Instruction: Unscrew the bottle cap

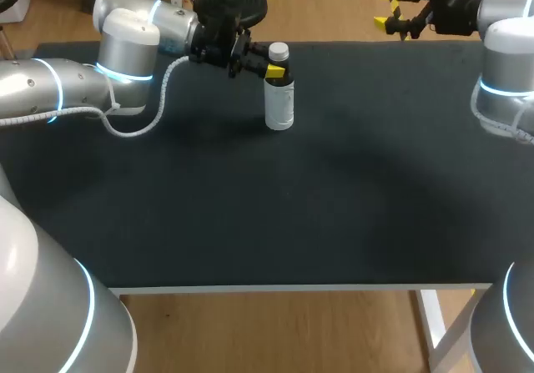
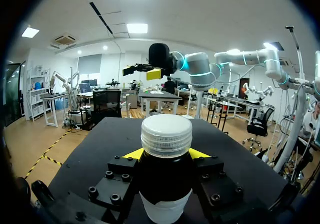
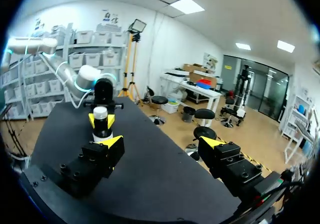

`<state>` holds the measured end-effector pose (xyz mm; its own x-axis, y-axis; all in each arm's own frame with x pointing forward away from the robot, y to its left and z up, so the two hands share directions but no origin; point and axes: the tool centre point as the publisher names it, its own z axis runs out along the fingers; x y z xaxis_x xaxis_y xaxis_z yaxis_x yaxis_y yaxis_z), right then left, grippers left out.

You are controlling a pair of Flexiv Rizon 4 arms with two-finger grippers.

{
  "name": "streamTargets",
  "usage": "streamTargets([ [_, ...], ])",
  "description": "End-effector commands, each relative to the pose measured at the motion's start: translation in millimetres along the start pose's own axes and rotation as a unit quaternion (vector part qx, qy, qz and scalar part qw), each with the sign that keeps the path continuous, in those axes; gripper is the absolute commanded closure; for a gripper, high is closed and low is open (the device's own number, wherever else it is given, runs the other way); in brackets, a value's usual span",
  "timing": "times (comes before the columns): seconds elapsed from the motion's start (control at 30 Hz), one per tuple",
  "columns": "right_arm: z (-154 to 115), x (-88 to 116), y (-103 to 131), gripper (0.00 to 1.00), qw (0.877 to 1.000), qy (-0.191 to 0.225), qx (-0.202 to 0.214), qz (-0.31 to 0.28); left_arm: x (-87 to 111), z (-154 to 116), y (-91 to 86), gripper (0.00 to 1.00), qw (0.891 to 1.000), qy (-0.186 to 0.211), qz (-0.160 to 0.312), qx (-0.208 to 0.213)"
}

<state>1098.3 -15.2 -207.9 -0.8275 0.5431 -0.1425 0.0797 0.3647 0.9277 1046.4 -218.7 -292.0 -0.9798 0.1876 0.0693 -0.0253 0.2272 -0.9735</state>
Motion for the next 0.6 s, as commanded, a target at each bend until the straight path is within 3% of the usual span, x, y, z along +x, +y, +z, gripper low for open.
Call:
streamTargets([
  [0.03, 9, -3, 0, 0.00, 0.994, 0.096, 0.038, -0.038, -3.9, 0, 2.8, 1.00, 1.000, 0.004, 0.000, 0.002],
  [0.17, 18, 0, 2, 0.00, 0.988, 0.133, 0.062, -0.056, -3.9, 0, 2.8, 1.00, 1.000, 0.004, 0.000, 0.002],
  [0.37, 34, 7, 10, 0.00, 0.982, 0.166, 0.086, -0.037, -3.9, 0, 2.8, 1.00, 1.000, 0.004, 0.000, 0.002],
  [0.6, 50, 21, 24, 0.00, 0.964, 0.216, 0.151, -0.013, -3.9, 0, 2.8, 1.00, 1.000, 0.004, 0.000, 0.002],
])
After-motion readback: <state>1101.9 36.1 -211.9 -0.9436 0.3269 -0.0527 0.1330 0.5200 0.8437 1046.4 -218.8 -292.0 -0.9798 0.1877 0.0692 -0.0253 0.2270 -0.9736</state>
